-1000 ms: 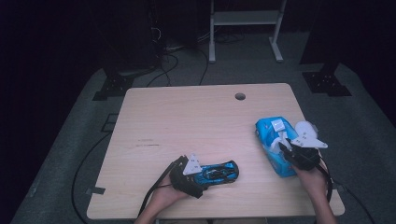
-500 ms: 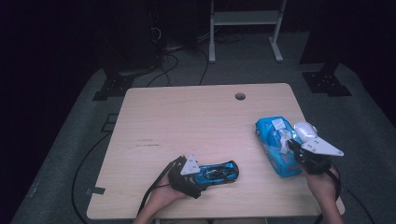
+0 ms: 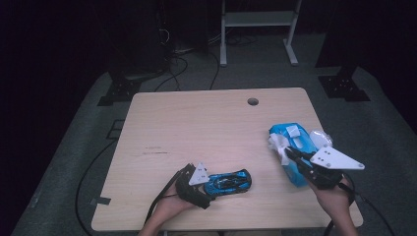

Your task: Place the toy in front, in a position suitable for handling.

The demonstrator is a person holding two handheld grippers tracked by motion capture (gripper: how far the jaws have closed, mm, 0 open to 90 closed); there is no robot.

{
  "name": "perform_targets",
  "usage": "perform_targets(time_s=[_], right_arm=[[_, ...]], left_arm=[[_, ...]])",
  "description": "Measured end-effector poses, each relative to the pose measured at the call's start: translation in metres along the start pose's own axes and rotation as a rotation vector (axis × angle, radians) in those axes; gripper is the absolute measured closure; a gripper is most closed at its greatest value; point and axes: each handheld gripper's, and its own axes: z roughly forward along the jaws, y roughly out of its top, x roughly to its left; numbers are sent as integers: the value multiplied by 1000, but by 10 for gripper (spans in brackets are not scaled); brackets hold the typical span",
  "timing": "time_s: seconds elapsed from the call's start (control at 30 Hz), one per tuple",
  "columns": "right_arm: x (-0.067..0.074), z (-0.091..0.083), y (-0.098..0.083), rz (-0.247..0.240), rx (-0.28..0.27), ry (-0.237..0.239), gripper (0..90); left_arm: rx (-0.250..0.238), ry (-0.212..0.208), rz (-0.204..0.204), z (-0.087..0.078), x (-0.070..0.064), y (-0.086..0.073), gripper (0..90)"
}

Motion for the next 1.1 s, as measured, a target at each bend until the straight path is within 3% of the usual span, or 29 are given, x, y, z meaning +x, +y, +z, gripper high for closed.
perform_targets(time_s=[0.07, 0.1, 0.13, 0.23, 0.33, 0.37, 0.4, 0.53, 0.6, 0.8, 1.0, 1.1], right_arm=[[10, 3, 7, 5, 6, 81, 858], [18, 7, 13, 16, 6, 173, 858], [18, 7, 13, 16, 6, 173, 858], [37, 19, 18, 35, 52, 321, 857], [46, 25, 18, 23, 84, 357, 857], [52, 35, 16, 7, 145, 400, 856], [52, 35, 16, 7, 145, 400, 856], [56, 60, 0, 16, 271, 440, 853], [56, 75, -12, 11, 333, 423, 849], [58, 101, -15, -18, 383, 412, 797], [72, 129, -18, -62, 426, 396, 646], [70, 132, -25, -28, 409, 407, 615]], left_arm=[[-3, 2, 3, -1, 0, 0, 87], [-5, 2, 4, -1, 0, 0, 87], [-5, 2, 4, -1, 0, 0, 87], [-5, 1, 4, 0, 0, 0, 87], [-9, -2, 7, 0, -1, 0, 87], [-10, -9, 8, 1, -2, 1, 88], [-10, -9, 8, 1, -2, 1, 88], [8, -18, 13, 4, -3, 1, 92], [6, -25, 9, 5, -3, 0, 115], [-7, -33, -10, 5, 1, 0, 121], [-3, -39, -17, 3, 2, -3, 121], [4, -62, -18, 5, 3, -4, 132]])
